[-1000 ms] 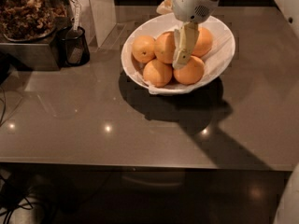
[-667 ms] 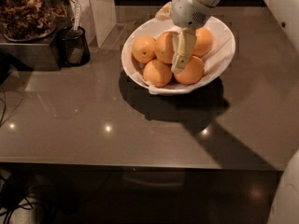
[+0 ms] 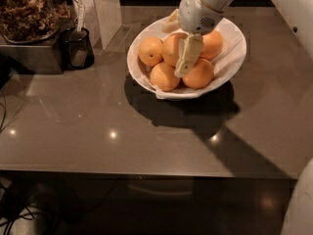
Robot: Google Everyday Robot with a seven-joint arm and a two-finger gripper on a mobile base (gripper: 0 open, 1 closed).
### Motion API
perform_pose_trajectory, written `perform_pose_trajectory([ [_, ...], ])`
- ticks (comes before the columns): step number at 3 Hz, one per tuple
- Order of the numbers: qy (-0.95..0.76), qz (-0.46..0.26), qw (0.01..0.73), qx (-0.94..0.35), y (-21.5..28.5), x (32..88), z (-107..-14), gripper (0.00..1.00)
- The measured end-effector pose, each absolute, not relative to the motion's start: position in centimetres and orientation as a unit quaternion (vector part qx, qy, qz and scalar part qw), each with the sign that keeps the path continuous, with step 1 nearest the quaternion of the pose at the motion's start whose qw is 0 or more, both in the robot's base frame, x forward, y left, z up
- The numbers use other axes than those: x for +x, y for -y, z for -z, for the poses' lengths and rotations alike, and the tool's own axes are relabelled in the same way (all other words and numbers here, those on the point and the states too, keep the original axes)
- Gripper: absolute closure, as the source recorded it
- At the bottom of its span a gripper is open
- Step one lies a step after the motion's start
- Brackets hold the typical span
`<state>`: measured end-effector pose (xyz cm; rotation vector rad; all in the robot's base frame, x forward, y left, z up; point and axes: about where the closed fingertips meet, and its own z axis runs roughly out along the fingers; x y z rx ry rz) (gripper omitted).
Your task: Pick orange from white bowl
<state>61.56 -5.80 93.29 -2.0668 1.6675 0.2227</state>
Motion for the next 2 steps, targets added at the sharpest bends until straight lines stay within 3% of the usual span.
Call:
perform_pose_trajectory([
  [2, -0.608, -0.081, 0.236, -0.754, 5.80, 61.56, -93.29, 0.65],
])
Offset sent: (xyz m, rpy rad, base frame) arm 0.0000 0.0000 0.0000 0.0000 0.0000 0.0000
